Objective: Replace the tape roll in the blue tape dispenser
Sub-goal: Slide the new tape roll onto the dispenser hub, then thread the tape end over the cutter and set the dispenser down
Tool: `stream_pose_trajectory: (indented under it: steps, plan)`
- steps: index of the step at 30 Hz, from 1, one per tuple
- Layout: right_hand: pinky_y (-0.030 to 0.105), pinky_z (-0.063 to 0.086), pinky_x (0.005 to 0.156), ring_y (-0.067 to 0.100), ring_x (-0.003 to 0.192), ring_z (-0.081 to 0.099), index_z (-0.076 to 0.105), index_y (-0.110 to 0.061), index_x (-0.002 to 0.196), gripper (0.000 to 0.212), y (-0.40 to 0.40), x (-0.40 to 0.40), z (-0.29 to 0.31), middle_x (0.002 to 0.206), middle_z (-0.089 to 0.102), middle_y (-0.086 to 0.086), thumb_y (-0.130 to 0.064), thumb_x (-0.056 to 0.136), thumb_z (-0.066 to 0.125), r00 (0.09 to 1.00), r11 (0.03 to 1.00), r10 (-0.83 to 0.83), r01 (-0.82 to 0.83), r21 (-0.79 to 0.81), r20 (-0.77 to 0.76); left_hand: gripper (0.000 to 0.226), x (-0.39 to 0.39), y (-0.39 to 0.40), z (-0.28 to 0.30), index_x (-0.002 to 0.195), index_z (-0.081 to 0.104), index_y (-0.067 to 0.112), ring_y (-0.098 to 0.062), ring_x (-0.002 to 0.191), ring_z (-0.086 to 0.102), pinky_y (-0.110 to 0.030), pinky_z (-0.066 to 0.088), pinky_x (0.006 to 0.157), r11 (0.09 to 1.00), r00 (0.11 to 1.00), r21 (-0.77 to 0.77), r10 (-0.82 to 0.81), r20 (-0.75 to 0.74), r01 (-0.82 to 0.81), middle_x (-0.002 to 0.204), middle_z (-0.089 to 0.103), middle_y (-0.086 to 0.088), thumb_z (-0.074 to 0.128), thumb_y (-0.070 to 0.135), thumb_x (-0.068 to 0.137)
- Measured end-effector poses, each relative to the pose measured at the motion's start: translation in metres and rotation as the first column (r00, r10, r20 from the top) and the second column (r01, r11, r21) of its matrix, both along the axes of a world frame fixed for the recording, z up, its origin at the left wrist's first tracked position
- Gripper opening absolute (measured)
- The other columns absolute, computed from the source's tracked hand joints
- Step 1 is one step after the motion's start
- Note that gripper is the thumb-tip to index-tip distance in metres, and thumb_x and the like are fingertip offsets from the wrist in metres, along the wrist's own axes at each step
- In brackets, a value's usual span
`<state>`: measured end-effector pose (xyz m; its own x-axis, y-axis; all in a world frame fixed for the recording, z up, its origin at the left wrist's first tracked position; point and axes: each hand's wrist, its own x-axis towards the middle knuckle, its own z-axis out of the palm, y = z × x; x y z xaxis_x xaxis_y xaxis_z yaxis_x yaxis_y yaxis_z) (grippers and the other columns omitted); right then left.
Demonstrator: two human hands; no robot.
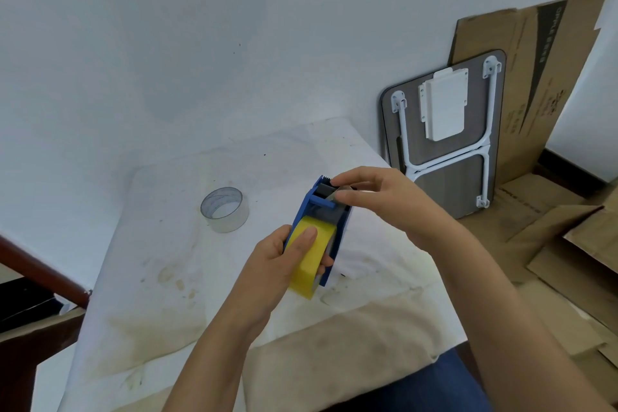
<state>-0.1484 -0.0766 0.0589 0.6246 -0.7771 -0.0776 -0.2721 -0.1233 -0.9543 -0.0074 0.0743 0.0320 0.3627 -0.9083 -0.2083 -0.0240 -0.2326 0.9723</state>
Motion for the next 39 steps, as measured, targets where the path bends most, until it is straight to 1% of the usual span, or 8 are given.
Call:
stream_pose_trajectory:
  steps: [4,9,17,21,26,30,34,39]
  plan:
    - [0.018,0.045,0.081,0.009,0.105,0.061,0.072,-0.027,0.105,0.024,0.000,0.006,-0.004,0.107,0.071,-0.008,-0.016,0.084,0.069,0.994,0.953,-0.032,-0.002,-0.303,-0.108,0.035,0.000,-0.001,0.000,0.102,0.067,0.012,-0.012,0.073,0.073,-0.039,0.058,0.084,1.000,1.000,-0.009,0.001,0.004,-0.001,0.082,0.079,-0.003,0.056,0.044,0.093]
    - [0.037,0.053,0.088,0.011,0.096,0.062,0.070,-0.029,0.094,0.016,0.002,0.009,-0.002,0.097,0.069,-0.008,-0.017,0.083,0.070,0.995,0.909,-0.043,0.003,-0.417,-0.086,0.044,0.002,0.000,0.003,0.104,0.067,0.014,-0.012,0.075,0.073,-0.038,0.058,0.083,1.000,1.000,-0.024,-0.006,0.002,0.006,0.085,0.079,-0.003,0.056,0.052,0.085]
    - [0.041,0.054,0.088,0.013,0.095,0.063,0.070,-0.022,0.084,0.005,0.006,0.014,0.000,0.094,0.069,-0.004,-0.020,0.081,0.066,0.995,0.914,-0.074,0.040,-0.403,-0.068,0.033,0.002,0.001,0.001,0.104,0.066,0.012,-0.013,0.074,0.073,-0.040,0.058,0.082,1.000,1.000,-0.028,-0.014,0.025,0.014,0.083,0.079,-0.003,0.055,0.042,0.094]
    - [0.039,0.053,0.088,0.016,0.095,0.064,0.070,-0.017,0.083,0.005,0.005,0.016,-0.001,0.093,0.070,0.000,-0.021,0.084,0.068,0.995,0.909,-0.097,0.072,-0.410,-0.039,0.032,0.001,0.003,0.003,0.103,0.066,0.010,-0.013,0.075,0.074,-0.031,0.059,0.076,0.998,0.999,-0.041,-0.041,0.027,0.042,0.082,0.079,-0.003,0.054,0.039,0.095]
    - [0.009,0.044,0.067,0.003,0.079,0.060,0.067,-0.015,0.086,0.008,0.009,0.017,-0.006,0.088,0.066,-0.004,-0.022,0.089,0.064,0.987,0.893,-0.159,0.137,-0.428,-0.017,0.031,0.002,0.003,0.003,0.108,0.064,0.008,-0.012,0.074,0.073,-0.022,0.058,0.071,0.996,0.996,-0.022,-0.091,0.009,0.091,0.082,0.078,-0.002,0.054,0.035,0.098]
    - [0.000,0.038,0.061,-0.004,0.075,0.057,0.066,-0.012,0.087,0.012,0.010,0.016,-0.009,0.089,0.065,-0.005,-0.023,0.090,0.065,0.980,0.896,-0.200,0.181,-0.406,-0.003,0.035,0.004,0.003,0.000,0.113,0.063,0.016,-0.013,0.087,0.074,-0.034,0.055,0.092,0.992,0.993,0.045,-0.117,0.017,0.116,0.094,0.080,0.000,0.058,0.045,0.095]
    - [0.006,0.040,0.057,0.002,0.074,0.059,0.066,-0.011,0.084,0.013,0.011,0.017,-0.011,0.088,0.067,-0.001,-0.023,0.089,0.065,0.980,0.924,-0.199,0.193,-0.331,0.016,0.057,0.008,-0.003,-0.002,0.116,0.052,0.042,-0.025,0.112,0.065,-0.053,0.048,0.105,0.996,0.999,0.086,-0.037,-0.003,0.037,0.117,0.072,0.002,0.067,0.073,0.071]
    - [0.027,0.052,0.070,0.015,0.087,0.066,0.064,-0.018,0.079,0.012,0.011,0.022,-0.018,0.089,0.071,0.001,-0.025,0.089,0.065,0.969,0.949,-0.223,0.240,-0.205,0.105,0.039,0.006,-0.013,0.001,0.122,0.048,0.049,-0.023,0.110,0.065,-0.051,0.053,0.099,0.997,0.997,0.059,-0.047,0.055,0.044,0.120,0.063,0.002,0.066,0.046,0.088]
